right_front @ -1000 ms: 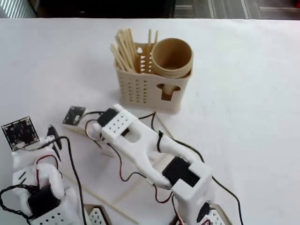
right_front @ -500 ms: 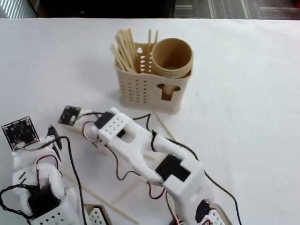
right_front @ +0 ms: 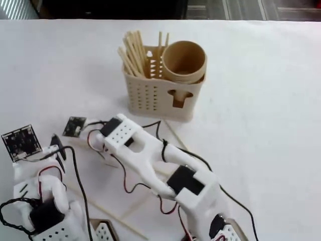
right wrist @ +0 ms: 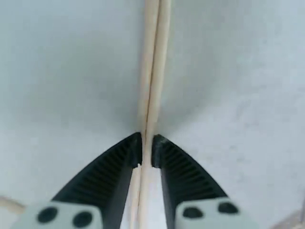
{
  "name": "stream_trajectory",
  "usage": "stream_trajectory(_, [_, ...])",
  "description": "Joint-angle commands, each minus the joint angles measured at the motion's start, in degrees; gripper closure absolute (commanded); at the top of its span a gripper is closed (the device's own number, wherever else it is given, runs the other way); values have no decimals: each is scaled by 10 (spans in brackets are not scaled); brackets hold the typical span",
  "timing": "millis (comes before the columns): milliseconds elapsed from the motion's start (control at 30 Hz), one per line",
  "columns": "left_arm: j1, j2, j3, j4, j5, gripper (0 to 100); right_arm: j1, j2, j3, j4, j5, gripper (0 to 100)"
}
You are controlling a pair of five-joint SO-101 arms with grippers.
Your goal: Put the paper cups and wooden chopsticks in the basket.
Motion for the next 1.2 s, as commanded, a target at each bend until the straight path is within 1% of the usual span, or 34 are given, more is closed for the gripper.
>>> stream_trajectory(0, [-2,-7,-6,-13,6,789,22,-97,34,10,9,978])
stream_trajectory(133, [-2,-7,-5,-13,6,789,49,-181,91,10,29,978])
stream_trajectory(267, [-2,-7,-5,-13,6,789,51,-221,136,-8,30,978])
stream_trajectory(367, [-2,-7,-5,-13,6,789,33,-217,174,-59,25,967])
stream_trajectory(500, [-2,-7,-5,-13,6,789,2,-196,223,-141,25,872])
stream_trajectory(567, [-2,-7,-5,-13,6,789,-7,-183,235,-170,25,841])
stream_trajectory(800, [-2,-7,-5,-13,6,789,-11,-126,232,-219,25,838])
stream_trajectory(833, [-2,-7,-5,-13,6,789,-11,-118,226,-218,25,839])
stream_trajectory(967, [-2,-7,-5,-13,6,789,-12,-73,168,-161,25,844])
stream_trajectory(1033, [-2,-7,-5,-13,6,789,-15,-42,132,-131,25,881])
stream_trajectory(1133, [-2,-7,-5,-13,6,789,-18,11,63,-71,25,980])
stream_trajectory(1167, [-2,-7,-5,-13,6,789,-18,28,40,-51,25,981])
